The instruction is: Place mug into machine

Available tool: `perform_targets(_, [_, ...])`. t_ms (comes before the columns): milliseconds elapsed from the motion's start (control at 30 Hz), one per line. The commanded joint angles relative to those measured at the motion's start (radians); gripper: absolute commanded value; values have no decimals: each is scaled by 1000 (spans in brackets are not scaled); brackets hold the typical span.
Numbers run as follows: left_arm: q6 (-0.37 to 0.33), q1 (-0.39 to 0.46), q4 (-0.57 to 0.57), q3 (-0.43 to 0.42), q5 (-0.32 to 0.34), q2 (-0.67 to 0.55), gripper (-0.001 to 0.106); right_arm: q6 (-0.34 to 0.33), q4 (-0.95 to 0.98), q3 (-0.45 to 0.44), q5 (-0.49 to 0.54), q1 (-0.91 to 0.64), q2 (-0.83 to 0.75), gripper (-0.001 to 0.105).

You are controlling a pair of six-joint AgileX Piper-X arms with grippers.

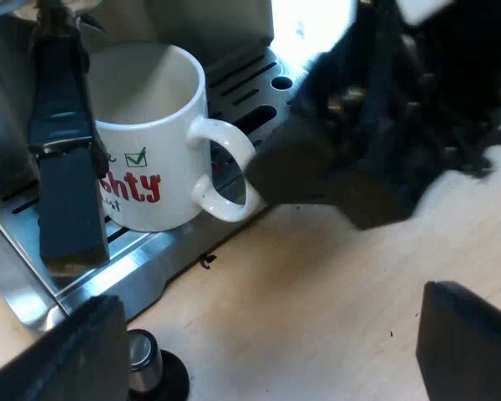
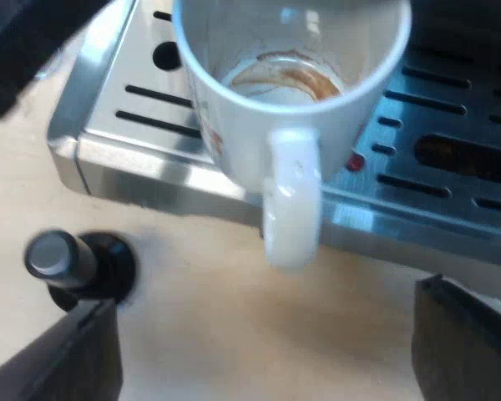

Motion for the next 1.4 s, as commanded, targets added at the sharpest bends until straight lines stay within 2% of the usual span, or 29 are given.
perform_targets(33, [-14, -3, -14, -2, -10, 0, 71, 8, -4, 60, 15, 4, -73, 72])
perform_targets(200, [-14, -3, -14, -2, -10, 0, 71, 7, -106, 225, 15, 6, -214, 72])
perform_targets(367, [-14, -3, -14, -2, -10, 0, 71, -1, -307, 435, 62, 14, -385, 72])
perform_targets(533, [-14, -3, -14, -2, -10, 0, 71, -12, -522, 592, 101, 35, -449, 72])
perform_targets(600, [-14, -3, -14, -2, -10, 0, 71, -34, -597, 639, 95, 40, -448, 72])
perform_targets(667, [-14, -3, -14, -2, -10, 0, 71, -96, -713, 685, 77, 40, -436, 72])
perform_targets(767, [-14, -3, -14, -2, -10, 0, 71, -168, -830, 722, 74, 40, -406, 72])
perform_targets(900, [-14, -3, -14, -2, -10, 0, 71, -181, -911, 726, 74, 40, -341, 72])
perform_targets(1167, [-14, -3, -14, -2, -10, 0, 71, -256, -1178, 726, 73, 40, -161, 72])
perform_targets(1300, [-14, -3, -14, -2, -10, 0, 71, -258, -1283, 726, 73, 38, -100, 72])
perform_targets(1400, [-14, -3, -14, -2, -10, 0, 71, -310, -1334, 717, 75, 38, -56, 72])
